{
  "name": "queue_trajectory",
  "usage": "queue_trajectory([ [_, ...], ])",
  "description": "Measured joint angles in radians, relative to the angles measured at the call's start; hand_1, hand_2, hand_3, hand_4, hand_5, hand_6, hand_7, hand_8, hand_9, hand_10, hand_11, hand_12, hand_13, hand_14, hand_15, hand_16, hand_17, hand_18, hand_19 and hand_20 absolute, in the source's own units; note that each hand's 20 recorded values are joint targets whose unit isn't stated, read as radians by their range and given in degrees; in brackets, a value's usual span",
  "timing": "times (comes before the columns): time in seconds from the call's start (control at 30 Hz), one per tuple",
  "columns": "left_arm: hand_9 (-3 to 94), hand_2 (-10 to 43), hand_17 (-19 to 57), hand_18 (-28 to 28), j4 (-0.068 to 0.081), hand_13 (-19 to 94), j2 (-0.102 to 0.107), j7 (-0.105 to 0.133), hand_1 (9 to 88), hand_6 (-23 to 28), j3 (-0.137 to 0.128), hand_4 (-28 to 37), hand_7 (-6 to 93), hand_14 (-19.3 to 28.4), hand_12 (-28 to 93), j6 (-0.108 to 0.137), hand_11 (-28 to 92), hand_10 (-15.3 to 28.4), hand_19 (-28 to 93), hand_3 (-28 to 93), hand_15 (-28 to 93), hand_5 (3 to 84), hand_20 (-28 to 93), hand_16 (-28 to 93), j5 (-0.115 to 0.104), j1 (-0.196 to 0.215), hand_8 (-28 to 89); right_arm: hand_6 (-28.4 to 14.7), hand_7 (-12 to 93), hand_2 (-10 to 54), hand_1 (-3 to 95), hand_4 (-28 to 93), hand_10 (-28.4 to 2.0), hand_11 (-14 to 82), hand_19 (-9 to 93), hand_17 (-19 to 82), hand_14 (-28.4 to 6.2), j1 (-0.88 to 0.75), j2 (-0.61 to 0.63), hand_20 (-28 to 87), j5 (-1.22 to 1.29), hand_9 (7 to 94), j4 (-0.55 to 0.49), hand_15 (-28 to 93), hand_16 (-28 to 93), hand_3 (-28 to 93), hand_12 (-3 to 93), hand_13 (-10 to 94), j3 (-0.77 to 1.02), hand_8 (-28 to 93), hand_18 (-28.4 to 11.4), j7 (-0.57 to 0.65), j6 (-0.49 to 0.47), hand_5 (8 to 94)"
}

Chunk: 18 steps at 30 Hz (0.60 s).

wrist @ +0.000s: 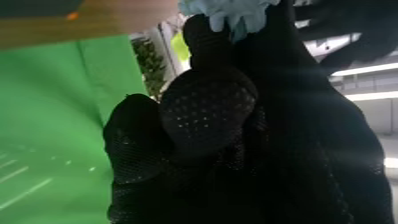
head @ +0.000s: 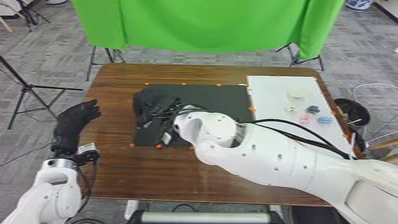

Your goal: Arrange flowers

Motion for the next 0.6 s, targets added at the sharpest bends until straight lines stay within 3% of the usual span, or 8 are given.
queue_trajectory([
  [0.4,48.0,-1.7,7.1,13.2,0.004,38,-0.014,0.015,15.6,2.1,0.022,-28.3,18.2,16.7,11,-0.007,19,12.9,12,71,26,50.6,21,0,-0.011,-0.022,-9,0.6,25,-9.5,63.8,-20,-9.5,8.3,90,65,-2.3,-0.024,-0.086,46,-0.047,91.5,0.142,51,38,59,40.9,92,-0.032,9,-9.9,-0.003,0.014,80.9],
  [0.6,48.1,-2.2,7.2,13.1,-0.008,38,-0.023,0.029,16.1,2.1,0.026,-28.3,18.2,16.7,11,-0.01,19,12.9,12,72,26,50.6,21,0,-0.011,-0.019,-9,0.9,25,-9.5,63.0,-21,-9.8,7.3,90,65,-2.3,-0.024,-0.101,45,-0.064,91.3,0.178,51,38,60,40.0,92,-0.039,8,-9.9,0.008,0.029,80.5],
])
